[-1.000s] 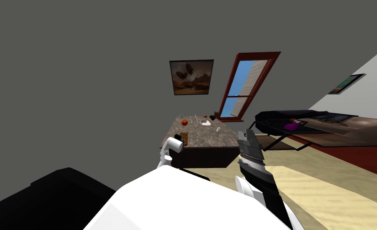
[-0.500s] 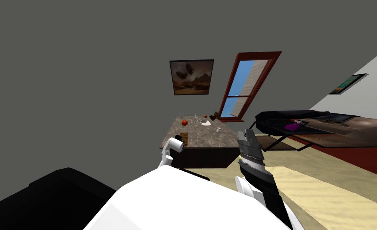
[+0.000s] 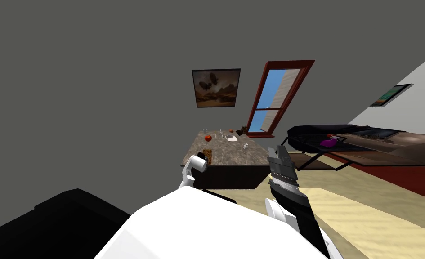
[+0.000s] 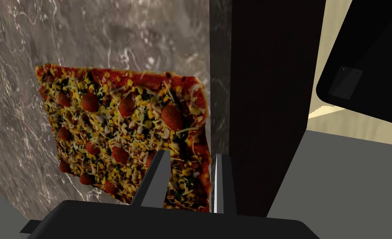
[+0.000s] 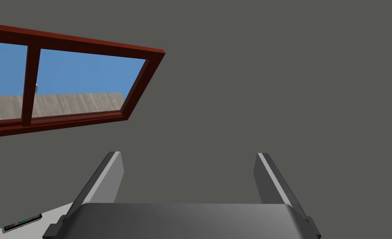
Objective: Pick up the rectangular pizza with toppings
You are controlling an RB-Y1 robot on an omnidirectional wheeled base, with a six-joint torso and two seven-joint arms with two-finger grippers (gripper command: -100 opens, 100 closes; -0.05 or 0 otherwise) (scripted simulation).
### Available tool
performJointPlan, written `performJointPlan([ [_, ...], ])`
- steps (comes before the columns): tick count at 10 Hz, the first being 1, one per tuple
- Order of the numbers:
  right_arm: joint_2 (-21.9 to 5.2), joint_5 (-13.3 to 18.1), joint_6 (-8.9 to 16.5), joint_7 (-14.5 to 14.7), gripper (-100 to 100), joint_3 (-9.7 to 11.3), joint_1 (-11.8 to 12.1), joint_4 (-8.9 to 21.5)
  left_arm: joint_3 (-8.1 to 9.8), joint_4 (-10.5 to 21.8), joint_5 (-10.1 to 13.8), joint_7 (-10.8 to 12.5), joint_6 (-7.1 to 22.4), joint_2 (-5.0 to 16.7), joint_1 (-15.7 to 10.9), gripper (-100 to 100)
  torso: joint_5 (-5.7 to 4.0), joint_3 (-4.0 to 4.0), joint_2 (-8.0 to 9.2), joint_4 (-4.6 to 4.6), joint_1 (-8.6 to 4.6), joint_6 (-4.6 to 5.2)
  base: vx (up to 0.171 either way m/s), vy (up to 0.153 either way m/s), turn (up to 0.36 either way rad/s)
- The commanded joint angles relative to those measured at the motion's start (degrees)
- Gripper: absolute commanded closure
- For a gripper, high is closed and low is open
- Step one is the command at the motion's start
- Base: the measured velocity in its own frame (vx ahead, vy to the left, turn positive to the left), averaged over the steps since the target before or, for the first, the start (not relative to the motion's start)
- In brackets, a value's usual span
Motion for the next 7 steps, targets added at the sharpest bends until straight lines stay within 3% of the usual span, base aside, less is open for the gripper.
performJointPlan([
  [1,0.0,0.0,0.0,0.0,0,0.0,0.0,0.0,0.00,0.0,0.0,0.0,0.0,0.0,0.0,0,0.00,0.00,0.00,0.00,0.00,0.00,0.000,0.000,0.000],
  [2,0.0,0.0,0.0,0.0,0,0.0,0.0,0.0,0.02,-1.6,-0.2,0.1,0.7,0.2,-0.3,100,0.00,-0.01,-0.02,0.00,0.00,0.00,0.012,0.005,-0.012],
  [5,0.0,0.0,0.0,0.0,0,0.0,0.0,0.0,-0.45,-5.0,-0.3,0.4,3.7,0.4,0.1,100,0.00,-0.02,-0.03,0.00,0.03,-0.01,0.004,0.008,-0.008],
  [6,0.0,0.0,0.0,0.0,0,0.0,0.0,0.0,-0.47,-4.3,-0.4,0.4,2.9,0.3,0.1,100,0.00,0.01,0.02,0.00,0.02,-0.01,0.000,0.000,0.000],
  [7,0.0,0.0,0.0,0.0,0,0.0,0.0,0.0,-0.50,-4.5,-0.4,0.4,3.1,0.3,0.1,0,0.00,0.00,0.00,0.00,0.01,-0.01,0.000,0.000,0.000],
])
